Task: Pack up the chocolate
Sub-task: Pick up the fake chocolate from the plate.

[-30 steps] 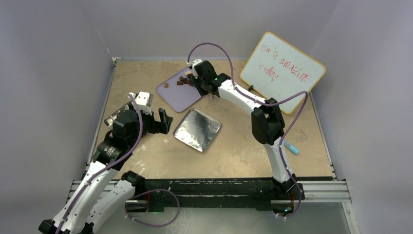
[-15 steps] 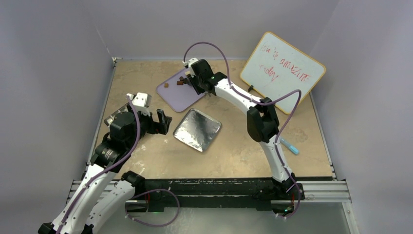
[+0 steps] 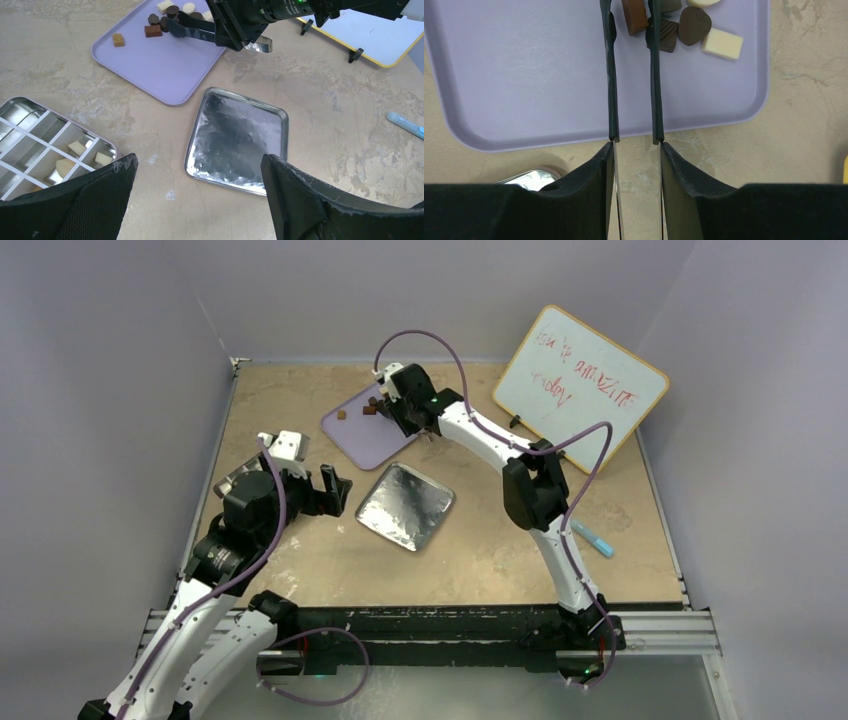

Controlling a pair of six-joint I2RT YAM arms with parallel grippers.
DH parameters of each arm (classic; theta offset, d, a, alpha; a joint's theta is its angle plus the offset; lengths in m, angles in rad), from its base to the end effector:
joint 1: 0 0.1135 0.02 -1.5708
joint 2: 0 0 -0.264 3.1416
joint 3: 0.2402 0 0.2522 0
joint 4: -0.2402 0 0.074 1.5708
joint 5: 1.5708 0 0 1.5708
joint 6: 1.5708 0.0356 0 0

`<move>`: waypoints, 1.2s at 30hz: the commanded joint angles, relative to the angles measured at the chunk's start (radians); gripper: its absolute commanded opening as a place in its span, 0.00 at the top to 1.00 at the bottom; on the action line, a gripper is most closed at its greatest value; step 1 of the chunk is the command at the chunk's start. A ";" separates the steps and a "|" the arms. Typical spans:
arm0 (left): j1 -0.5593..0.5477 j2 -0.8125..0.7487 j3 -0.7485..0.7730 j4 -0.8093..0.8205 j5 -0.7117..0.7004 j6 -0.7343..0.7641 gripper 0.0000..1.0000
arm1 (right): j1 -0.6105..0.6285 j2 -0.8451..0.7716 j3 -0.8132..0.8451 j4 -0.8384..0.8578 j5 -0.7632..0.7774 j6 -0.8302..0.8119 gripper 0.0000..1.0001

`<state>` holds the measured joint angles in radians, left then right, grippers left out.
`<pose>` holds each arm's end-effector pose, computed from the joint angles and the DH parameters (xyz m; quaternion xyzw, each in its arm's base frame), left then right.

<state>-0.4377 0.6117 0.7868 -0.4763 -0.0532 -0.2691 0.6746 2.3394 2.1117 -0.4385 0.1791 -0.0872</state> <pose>0.1269 -0.0573 0.3344 0.0521 0.8034 -0.1851 0.5636 0.4268 0.3332 0.2391 -0.2967 0.8462 0.0490 0.4399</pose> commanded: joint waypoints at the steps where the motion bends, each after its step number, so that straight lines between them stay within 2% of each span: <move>1: 0.004 -0.003 -0.009 0.030 -0.005 0.011 0.09 | 0.002 -0.024 0.029 0.003 -0.020 -0.025 0.61; 20: 0.004 -0.022 -0.011 0.030 -0.014 0.010 0.09 | 0.002 0.026 0.083 -0.030 -0.002 -0.031 0.65; 30: 0.004 -0.031 -0.011 0.028 -0.021 0.010 0.10 | 0.007 -0.048 0.003 -0.021 -0.055 0.008 0.93; 36: 0.004 -0.044 -0.011 0.025 -0.035 0.010 0.10 | 0.014 -0.106 -0.054 0.005 -0.137 0.048 1.00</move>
<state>-0.4377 0.5808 0.7868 -0.4774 -0.0673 -0.2691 0.6769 2.3463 2.0861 -0.4629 0.1162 -0.0811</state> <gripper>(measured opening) 0.903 0.059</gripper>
